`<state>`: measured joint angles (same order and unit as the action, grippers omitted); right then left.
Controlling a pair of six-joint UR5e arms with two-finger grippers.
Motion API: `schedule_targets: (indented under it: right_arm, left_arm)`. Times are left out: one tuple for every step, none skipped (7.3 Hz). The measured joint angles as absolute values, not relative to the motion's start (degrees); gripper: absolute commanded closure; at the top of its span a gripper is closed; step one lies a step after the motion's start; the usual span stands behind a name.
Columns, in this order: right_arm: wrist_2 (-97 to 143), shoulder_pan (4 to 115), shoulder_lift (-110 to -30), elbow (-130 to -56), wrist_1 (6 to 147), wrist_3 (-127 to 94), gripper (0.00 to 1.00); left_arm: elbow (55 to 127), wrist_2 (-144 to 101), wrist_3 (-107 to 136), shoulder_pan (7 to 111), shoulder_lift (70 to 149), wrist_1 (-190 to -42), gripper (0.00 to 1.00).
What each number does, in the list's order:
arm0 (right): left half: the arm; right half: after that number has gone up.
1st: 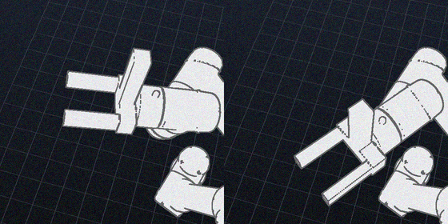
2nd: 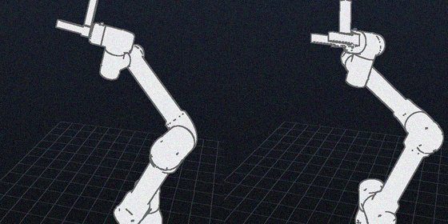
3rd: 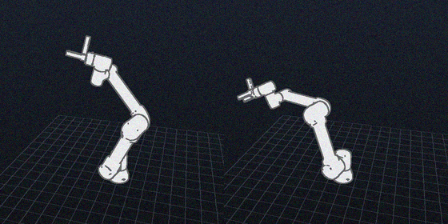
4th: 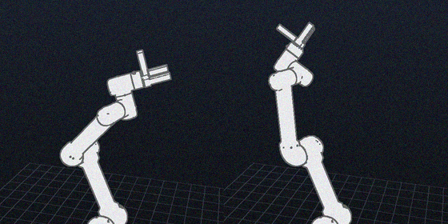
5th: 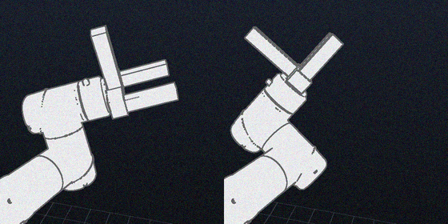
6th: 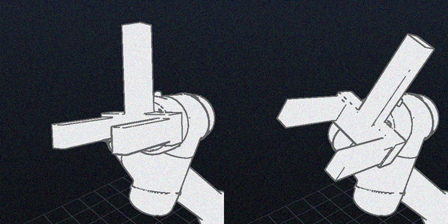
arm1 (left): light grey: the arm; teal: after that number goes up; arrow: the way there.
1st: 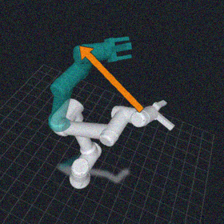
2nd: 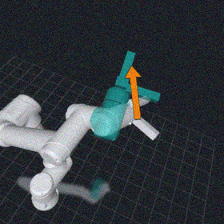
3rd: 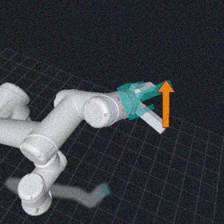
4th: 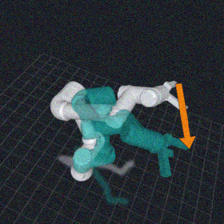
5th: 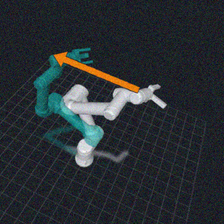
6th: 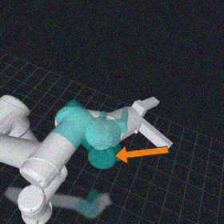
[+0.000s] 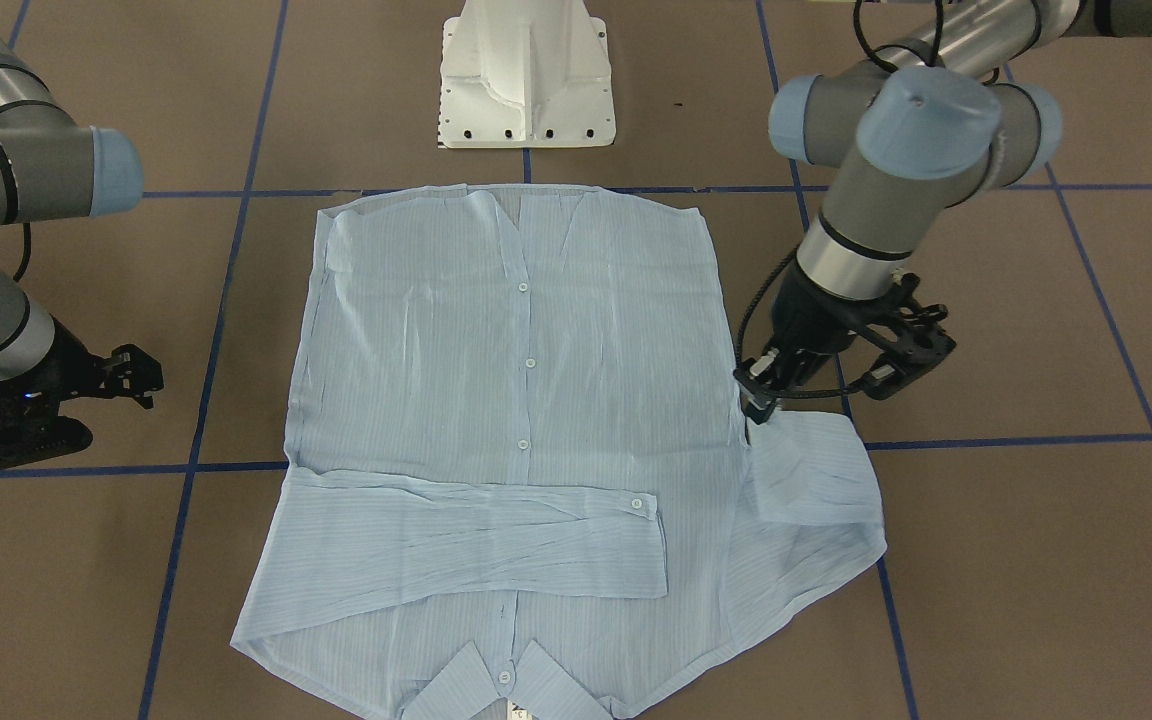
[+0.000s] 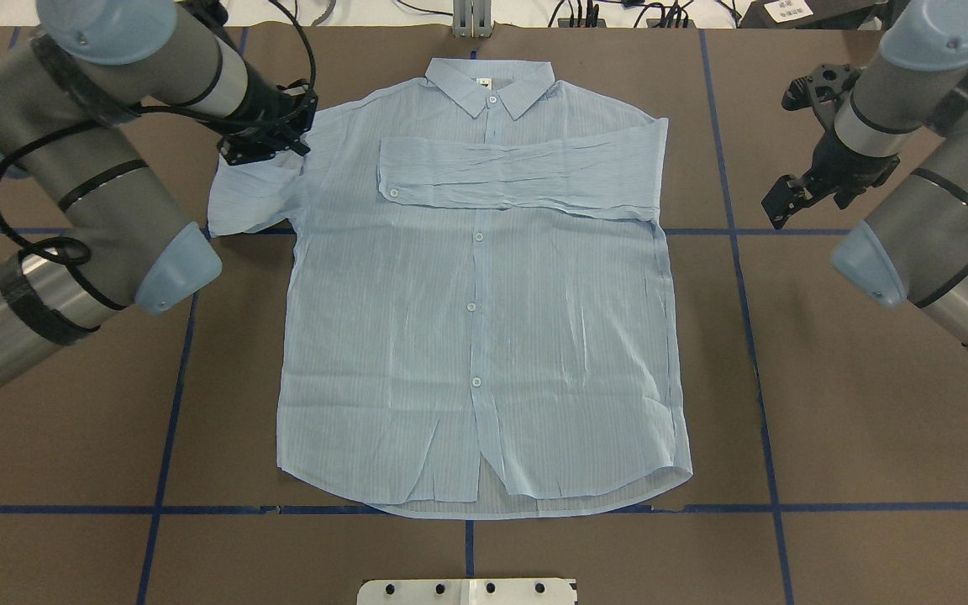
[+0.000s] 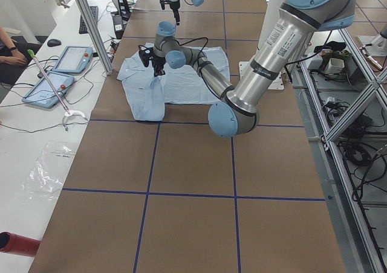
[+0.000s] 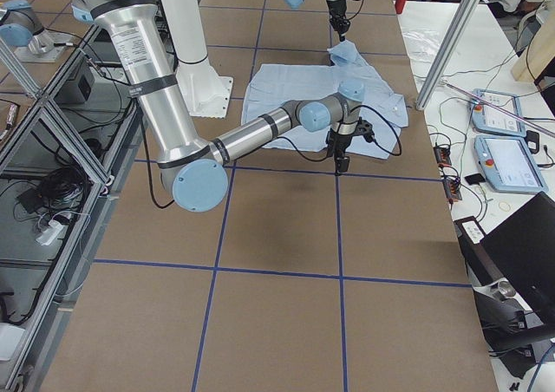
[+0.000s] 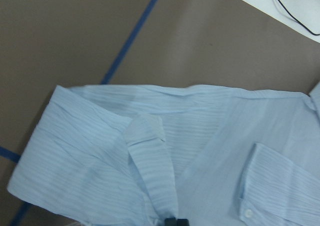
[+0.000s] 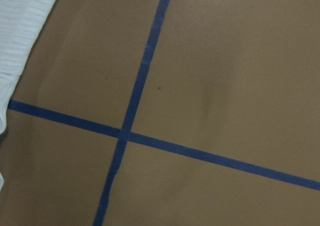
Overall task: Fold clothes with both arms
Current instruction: 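Grasp the other sleeve cuff with the left gripper and lift it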
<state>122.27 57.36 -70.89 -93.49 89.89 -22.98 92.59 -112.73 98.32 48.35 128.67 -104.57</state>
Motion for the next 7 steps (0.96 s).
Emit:
schedule_targets:
  right_arm:
    - [122.66,57.55,-73.44,-93.29,85.54,-23.0,0.0]
    - [122.78,57.61,-74.74,-93.16,83.26,-23.06,0.0]
    - [122.79,57.63,-75.24,-93.12,82.37,-23.12,0.0]
    - [122.79,57.65,-75.42,-93.06,82.07,-23.17,0.0]
    - [122.79,57.65,-75.46,-93.03,81.96,-23.19,0.0]
    - [122.8,57.65,-75.48,-93.0,81.93,-23.2,0.0]
    - [122.82,57.66,-75.5,-92.99,81.92,-23.2,0.0]
  left_arm:
    - [91.05,-112.81,105.94,47.5,132.28,-105.78,1.0]
    - [89.43,-112.84,112.84,47.04,135.23,-108.03,1.0]
    - [87.5,-112.85,119.11,46.81,138.23,-110.11,1.0]
    - [86.15,-112.83,124.32,46.72,140.38,-111.75,1.0]
    - [85.47,-112.8,128.18,46.7,141.39,-113.42,1.0]
    - [84.56,-112.73,130.99,46.68,142.17,-114.79,1.0]
    - [82.7,-112.51,134.07,46.68,143.11,-116.39,1.0]
